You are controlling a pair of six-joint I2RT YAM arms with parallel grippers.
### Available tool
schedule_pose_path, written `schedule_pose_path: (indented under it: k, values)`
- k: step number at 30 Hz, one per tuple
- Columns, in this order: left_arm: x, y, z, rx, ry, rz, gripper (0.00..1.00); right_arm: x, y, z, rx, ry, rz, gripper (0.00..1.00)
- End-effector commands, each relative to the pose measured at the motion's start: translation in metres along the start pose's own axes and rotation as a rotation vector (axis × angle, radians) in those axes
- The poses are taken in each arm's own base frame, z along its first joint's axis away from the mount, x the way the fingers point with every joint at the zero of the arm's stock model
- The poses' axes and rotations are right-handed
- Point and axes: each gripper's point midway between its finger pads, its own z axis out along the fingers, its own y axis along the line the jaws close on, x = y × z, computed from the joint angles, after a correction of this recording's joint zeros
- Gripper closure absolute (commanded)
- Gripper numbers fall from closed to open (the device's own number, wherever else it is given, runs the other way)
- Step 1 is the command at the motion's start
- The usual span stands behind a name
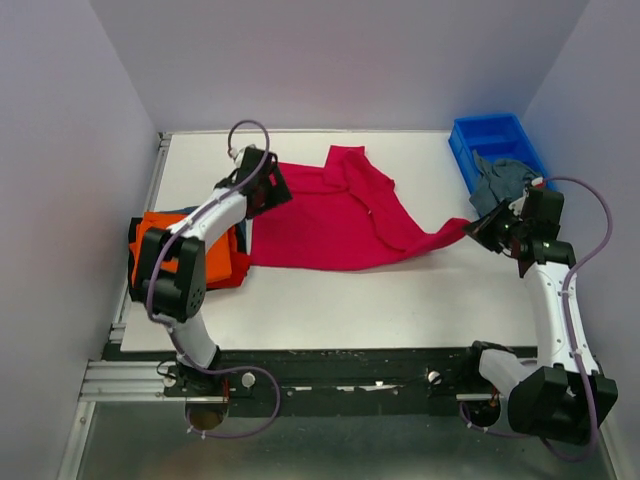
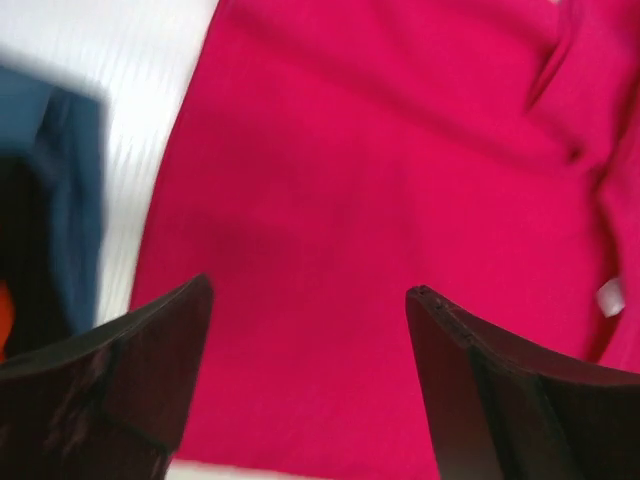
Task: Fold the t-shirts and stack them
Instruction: Flatten out the tshirt
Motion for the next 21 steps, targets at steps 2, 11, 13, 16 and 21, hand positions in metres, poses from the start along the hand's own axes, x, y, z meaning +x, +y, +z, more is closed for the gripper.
schedule_pose_path:
  k: [2, 11, 13, 16, 21]
  values:
    - [0.054, 0.048, -0.045, -0.023, -0.023, -0.166, 0.12, 0.007, -0.017, 0.002, 0.037, -0.033, -0.027, 0.99]
    - [0.121, 0.106, -0.08, -0.243, 0.009, -0.334, 0.25, 0.018, -0.045, 0.01, 0.127, -0.052, -0.007, 0.99]
    - [0.123, 0.103, -0.077, -0.227, 0.014, -0.359, 0.26, 0.02, -0.045, 0.013, 0.121, -0.044, -0.002, 0.99]
    - [0.126, 0.104, -0.072, -0.244, 0.017, -0.399, 0.26, 0.02, -0.044, 0.013, 0.115, -0.042, -0.004, 0.99]
    - [0.134, 0.108, -0.056, -0.286, 0.023, -0.453, 0.28, 0.018, -0.042, 0.011, 0.109, -0.054, -0.005, 0.99]
